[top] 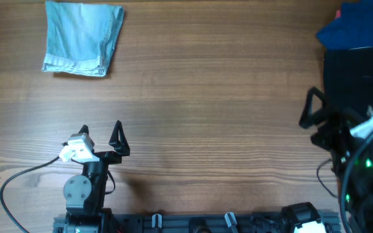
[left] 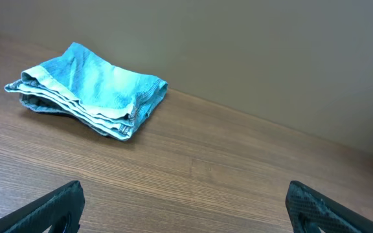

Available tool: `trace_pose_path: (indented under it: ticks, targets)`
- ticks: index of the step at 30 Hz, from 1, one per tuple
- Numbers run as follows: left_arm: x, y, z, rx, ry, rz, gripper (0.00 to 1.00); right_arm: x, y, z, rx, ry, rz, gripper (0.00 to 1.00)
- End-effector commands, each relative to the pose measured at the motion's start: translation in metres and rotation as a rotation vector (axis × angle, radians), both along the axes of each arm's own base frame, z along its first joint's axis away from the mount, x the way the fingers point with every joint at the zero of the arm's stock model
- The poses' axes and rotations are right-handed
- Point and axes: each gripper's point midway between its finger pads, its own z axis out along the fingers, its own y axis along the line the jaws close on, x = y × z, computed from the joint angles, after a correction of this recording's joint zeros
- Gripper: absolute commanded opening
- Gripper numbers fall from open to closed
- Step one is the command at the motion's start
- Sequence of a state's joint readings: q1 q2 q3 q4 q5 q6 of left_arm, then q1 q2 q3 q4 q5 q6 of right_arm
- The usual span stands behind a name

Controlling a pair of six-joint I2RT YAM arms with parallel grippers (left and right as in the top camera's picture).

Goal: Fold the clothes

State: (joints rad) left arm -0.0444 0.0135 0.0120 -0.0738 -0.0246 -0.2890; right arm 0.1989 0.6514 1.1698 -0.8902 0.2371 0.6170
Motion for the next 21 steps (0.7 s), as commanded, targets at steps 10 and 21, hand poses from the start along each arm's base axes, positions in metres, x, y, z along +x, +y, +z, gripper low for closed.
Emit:
trace_pose_path:
  ticks: [10,21]
  targets:
    - [0.000,-0.001,0.000,0.022,-0.007,-0.008,1.00,-0.065,-0.045,-0.066,0.007,-0.091,-0.205,1.00]
    - [0.000,-0.001,0.000,0.022,-0.007,-0.008,1.00,-0.018,-0.020,-0.111,-0.082,-0.293,-0.027,1.00]
